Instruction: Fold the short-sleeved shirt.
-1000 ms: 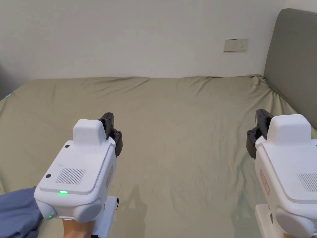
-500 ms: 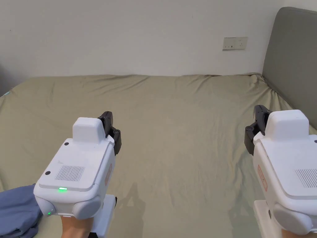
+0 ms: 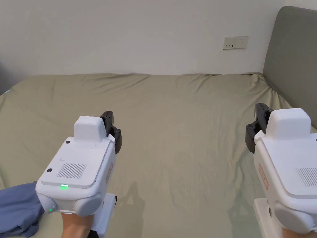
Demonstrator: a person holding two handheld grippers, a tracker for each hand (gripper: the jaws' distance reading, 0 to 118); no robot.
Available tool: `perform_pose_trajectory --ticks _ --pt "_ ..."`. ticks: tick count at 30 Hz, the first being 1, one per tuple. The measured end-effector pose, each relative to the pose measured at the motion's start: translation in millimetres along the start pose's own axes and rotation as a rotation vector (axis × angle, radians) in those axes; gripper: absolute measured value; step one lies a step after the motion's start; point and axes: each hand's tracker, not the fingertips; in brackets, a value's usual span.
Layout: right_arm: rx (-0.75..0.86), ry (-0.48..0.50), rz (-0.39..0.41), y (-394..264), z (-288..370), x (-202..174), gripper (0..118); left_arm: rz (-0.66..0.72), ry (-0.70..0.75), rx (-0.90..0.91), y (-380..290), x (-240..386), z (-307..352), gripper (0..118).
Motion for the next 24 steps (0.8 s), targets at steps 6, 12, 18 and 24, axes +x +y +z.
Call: perform_pose_trajectory --ticks 6,12,18,24 --pt "0.001 0.0 0.005 1.6 0.1 0.2 2 -0.001 0.001 -0.002 0.3 0.2 -0.1 0" --pt "0.001 -0.002 0.014 1.6 0.2 -0.3 2 0.002 -0.002 -0.007 -0.7 0.5 -0.4 0" --pt "0.002 -0.002 0.017 1.6 1.3 -0.2 2 0.008 -0.003 -0.007 0.2 0.0 -1.0 0" --pt "-0.001 -0.002 0.018 1.5 2.0 0.2 2 0.018 -0.008 -0.007 0.4 -0.5 -0.2 0"
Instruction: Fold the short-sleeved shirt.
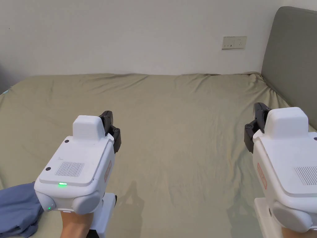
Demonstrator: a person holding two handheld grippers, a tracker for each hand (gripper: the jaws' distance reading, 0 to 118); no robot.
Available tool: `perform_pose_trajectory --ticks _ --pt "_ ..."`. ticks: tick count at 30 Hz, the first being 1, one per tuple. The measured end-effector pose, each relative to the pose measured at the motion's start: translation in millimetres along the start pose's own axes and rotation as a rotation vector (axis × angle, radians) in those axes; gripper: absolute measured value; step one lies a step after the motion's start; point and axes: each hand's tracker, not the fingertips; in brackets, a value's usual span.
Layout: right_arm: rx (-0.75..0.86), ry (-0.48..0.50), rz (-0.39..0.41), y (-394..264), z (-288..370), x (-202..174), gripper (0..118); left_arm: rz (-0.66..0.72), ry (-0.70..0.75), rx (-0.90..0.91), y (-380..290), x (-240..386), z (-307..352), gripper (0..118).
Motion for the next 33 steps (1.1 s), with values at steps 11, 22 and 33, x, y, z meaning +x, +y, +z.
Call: perform_pose_trajectory --ticks 11,22,33 --pt "-0.004 -0.001 0.0 -0.5 1.3 0.2 2 -0.003 0.004 0.0 -1.3 -0.7 0.8 0" --pt "-0.015 0.004 -0.002 -2.7 0.7 -0.5 2 -0.013 0.006 -0.001 -1.9 -1.1 2.0 0" --pt "-0.036 0.006 -0.029 -5.8 -2.4 2.8 101 0.017 0.017 -0.024 -3.3 -5.0 -2.2 118"
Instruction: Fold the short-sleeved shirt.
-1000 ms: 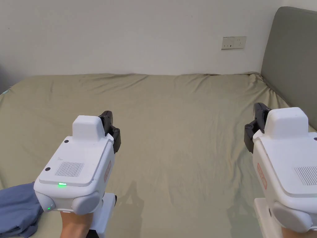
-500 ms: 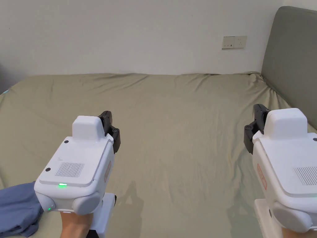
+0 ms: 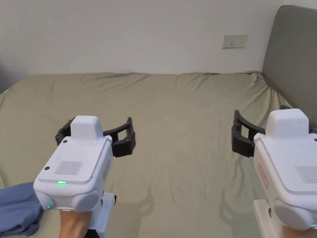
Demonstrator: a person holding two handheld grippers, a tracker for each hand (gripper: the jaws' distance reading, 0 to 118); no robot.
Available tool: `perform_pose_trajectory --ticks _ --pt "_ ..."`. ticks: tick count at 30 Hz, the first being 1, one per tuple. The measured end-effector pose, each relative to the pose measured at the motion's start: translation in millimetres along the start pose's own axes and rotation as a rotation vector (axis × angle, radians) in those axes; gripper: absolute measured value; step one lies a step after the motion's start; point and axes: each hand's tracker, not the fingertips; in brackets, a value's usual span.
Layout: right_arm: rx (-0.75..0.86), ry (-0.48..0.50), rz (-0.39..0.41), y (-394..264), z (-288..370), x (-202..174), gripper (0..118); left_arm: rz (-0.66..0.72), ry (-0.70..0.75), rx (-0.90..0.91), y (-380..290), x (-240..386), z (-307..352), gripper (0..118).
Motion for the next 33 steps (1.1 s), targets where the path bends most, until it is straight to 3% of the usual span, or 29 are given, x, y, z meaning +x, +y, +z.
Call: perform_pose_trajectory --ticks 1,2,8,33 --pt "-0.002 0.0 -0.002 -0.3 -0.7 -0.3 114 0.0 0.0 0.002 -0.7 0.3 0.9 118" --pt "-0.004 0.0 -0.002 -0.6 -1.0 -0.6 118 -0.002 -0.003 0.036 -2.9 0.2 5.5 118" --pt "-0.008 -0.023 0.003 -1.0 0.1 -2.5 118 -0.056 0.02 0.016 -4.2 2.9 4.9 118" --pt "-0.004 -0.01 -0.01 1.3 0.9 -5.6 118 -0.028 0.024 0.006 -4.0 -1.2 3.2 118"
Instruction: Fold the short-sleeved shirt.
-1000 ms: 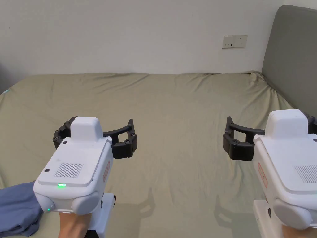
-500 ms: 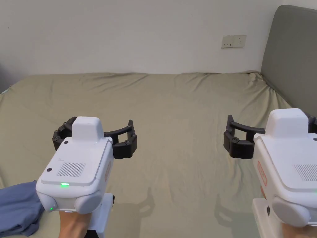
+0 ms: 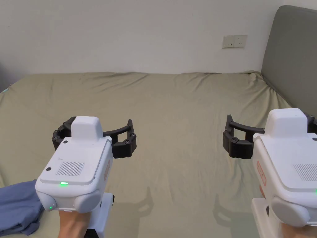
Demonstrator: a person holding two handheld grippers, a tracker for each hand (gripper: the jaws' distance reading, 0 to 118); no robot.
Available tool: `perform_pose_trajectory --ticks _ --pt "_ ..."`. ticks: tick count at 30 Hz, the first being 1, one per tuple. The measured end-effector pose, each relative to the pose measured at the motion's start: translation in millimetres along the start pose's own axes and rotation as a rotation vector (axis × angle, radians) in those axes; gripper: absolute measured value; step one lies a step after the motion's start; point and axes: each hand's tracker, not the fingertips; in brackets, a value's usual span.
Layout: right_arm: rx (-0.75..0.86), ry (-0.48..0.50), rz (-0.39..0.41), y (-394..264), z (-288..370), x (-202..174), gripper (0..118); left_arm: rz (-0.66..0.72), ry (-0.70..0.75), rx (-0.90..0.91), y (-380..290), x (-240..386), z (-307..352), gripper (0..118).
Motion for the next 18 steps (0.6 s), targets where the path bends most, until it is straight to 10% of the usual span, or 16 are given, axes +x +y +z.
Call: perform_pose_trajectory --ticks 18 --pt "0.004 0.0 0.003 1.1 2.3 -1.8 118 -0.002 -0.004 -0.001 0.9 -2.8 1.9 118"
